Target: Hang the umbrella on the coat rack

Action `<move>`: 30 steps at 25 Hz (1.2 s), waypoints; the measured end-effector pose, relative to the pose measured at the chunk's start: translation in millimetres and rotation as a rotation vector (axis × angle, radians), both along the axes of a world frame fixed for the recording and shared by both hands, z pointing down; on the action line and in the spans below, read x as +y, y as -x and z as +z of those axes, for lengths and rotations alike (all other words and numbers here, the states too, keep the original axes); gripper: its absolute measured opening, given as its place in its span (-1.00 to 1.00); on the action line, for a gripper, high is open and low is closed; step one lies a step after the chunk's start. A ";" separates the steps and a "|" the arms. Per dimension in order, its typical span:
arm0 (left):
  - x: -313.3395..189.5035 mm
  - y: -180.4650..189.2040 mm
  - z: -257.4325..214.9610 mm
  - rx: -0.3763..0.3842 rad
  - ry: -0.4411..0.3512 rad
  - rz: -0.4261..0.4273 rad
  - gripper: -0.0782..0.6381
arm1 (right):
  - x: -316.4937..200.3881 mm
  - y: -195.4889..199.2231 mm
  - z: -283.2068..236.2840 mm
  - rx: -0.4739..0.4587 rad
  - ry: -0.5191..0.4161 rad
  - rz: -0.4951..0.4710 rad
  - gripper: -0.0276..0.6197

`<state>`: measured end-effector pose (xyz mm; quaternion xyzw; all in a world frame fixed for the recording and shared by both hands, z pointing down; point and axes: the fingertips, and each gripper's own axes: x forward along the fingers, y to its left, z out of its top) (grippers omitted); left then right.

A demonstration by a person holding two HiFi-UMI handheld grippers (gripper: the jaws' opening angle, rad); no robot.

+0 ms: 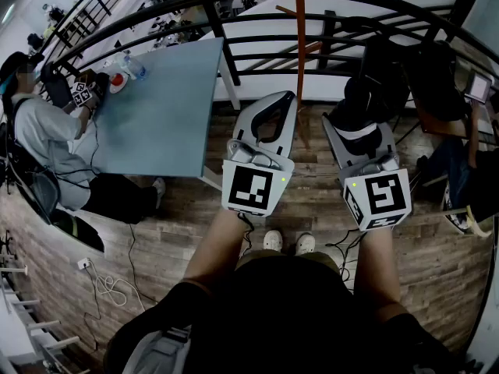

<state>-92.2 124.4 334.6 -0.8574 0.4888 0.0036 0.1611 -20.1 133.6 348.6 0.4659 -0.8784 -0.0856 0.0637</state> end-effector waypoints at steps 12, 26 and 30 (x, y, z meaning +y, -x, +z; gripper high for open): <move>-8.3 5.8 0.8 -0.006 -0.005 0.017 -0.74 | -7.5 8.3 3.3 0.007 0.002 0.002 -0.22; -11.5 27.6 3.9 0.001 -0.015 0.027 -0.74 | -10.5 25.0 11.7 0.013 0.020 0.010 -0.21; -13.3 34.2 6.7 0.006 -0.004 0.038 -0.74 | -11.3 28.7 15.5 0.032 0.030 0.031 -0.21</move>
